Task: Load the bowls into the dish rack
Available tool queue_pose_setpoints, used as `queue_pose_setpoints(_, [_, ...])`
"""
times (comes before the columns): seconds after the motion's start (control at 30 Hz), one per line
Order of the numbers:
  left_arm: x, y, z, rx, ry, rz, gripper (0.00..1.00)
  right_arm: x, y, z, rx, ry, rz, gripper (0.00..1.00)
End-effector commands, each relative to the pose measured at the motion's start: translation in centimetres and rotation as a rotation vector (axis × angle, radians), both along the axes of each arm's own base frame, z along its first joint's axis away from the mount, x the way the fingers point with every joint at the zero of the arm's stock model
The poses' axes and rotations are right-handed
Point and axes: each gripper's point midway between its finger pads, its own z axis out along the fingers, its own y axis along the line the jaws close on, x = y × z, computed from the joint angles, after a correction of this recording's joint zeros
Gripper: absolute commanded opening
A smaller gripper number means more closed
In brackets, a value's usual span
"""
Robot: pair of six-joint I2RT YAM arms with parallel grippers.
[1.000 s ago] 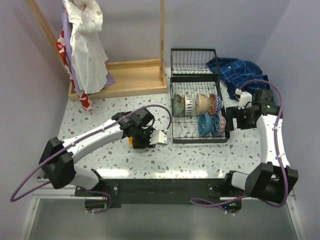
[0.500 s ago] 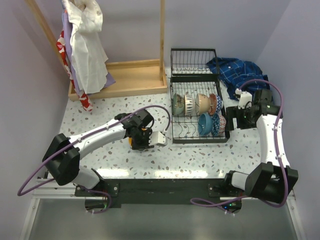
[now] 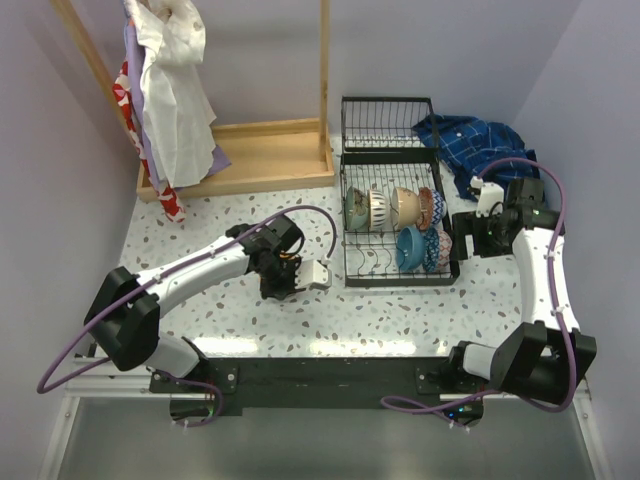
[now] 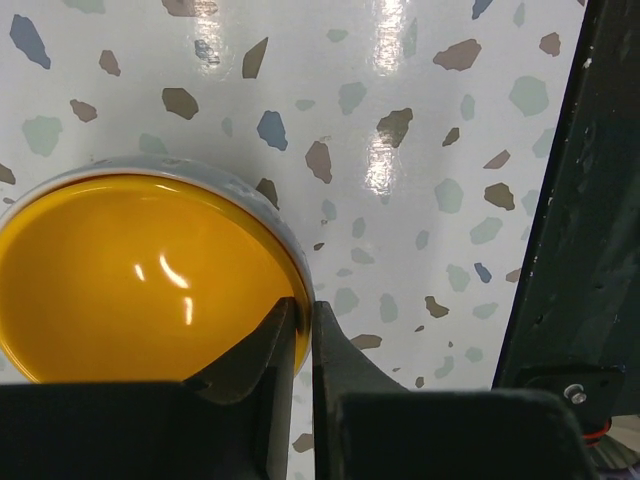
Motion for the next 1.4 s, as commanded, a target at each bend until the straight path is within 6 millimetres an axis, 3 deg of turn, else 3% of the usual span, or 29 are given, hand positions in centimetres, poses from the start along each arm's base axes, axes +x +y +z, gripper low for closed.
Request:
queue_pose_setpoints(0.0, [-0.9,-0.7,0.7,-0.043,0.045,-0.031,0.06,0.7,0.4,0.0,0.024,-0.028,-0.003,0.85])
queue_pose_setpoints(0.1, [-0.9,-0.9,1.0,-0.051,0.051,-0.043,0.0,0.6,0.4,0.0,0.029,-0.025,-0.008,0.85])
queue_pose_setpoints(0.37, [-0.2,-1.7,2.5,-0.074,0.038,-0.001,0.0,0.5,0.6,-0.3,0.041,-0.019,-0.016,0.85])
queue_pose_setpoints(0.5, [-0.8,-1.9,2.3,-0.09,0.07,-0.027,0.01,0.8,0.7,-0.4,0.049,-0.016,-0.024,0.85])
queue_pose_setpoints(0.6, [-1.9,-2.2,2.1,-0.116,0.112,-0.05,0.17,0.9,0.6,-0.3,0.052,-0.014,-0.03,0.85])
queue_pose_setpoints(0.67, [-2.1,-2.2,1.9,-0.124,0.124,-0.042,0.17,1.0,0.6,-0.2,0.049,-0.013,-0.031,0.85])
queue_pose_setpoints(0.8, [-2.3,-2.4,1.8,-0.136,0.13,-0.066,0.0,1.1,0.5,-0.2,0.047,-0.008,-0.031,0.85])
queue_pose_setpoints(0.97, [-2.5,-3.2,2.3,-0.17,0.164,-0.003,0.0,1.1,0.6,-0.5,0.058,0.007,-0.032,0.85])
queue_pose_setpoints(1.0, [-2.8,-3.2,2.1,-0.17,0.18,0.0,0.1,1.1,0.6,-0.5,0.059,0.009,-0.032,0.85])
queue_pose_setpoints(1.1, [-3.3,-3.2,1.8,-0.186,0.191,-0.015,0.08,1.4,0.8,-0.6,0.074,0.016,-0.042,0.85])
queue_pose_setpoints(1.13, [-3.3,-3.1,1.6,-0.185,0.193,-0.011,0.12,1.4,0.9,-0.7,0.084,0.019,-0.046,0.85])
queue_pose_setpoints(1.17, [-3.3,-3.2,1.6,-0.187,0.191,-0.007,0.26,1.4,0.9,-0.7,0.087,0.025,-0.045,0.85])
queue_pose_setpoints(1.2, [-3.3,-3.2,1.4,-0.188,0.194,0.005,0.26,1.5,0.9,-0.6,0.089,0.022,-0.047,0.85])
queue_pose_setpoints(1.23, [-3.4,-3.2,1.2,-0.187,0.201,0.003,0.24,1.6,0.9,-0.6,0.09,0.024,-0.047,0.85])
queue_pose_setpoints(1.3, [-3.4,-3.5,1.2,-0.201,0.201,0.005,0.0,1.6,0.8,-0.5,0.084,0.024,-0.05,0.85])
queue_pose_setpoints(1.37, [-3.2,-3.7,1.5,-0.215,0.198,0.011,0.0,1.6,0.7,-0.5,0.081,0.027,-0.051,0.85])
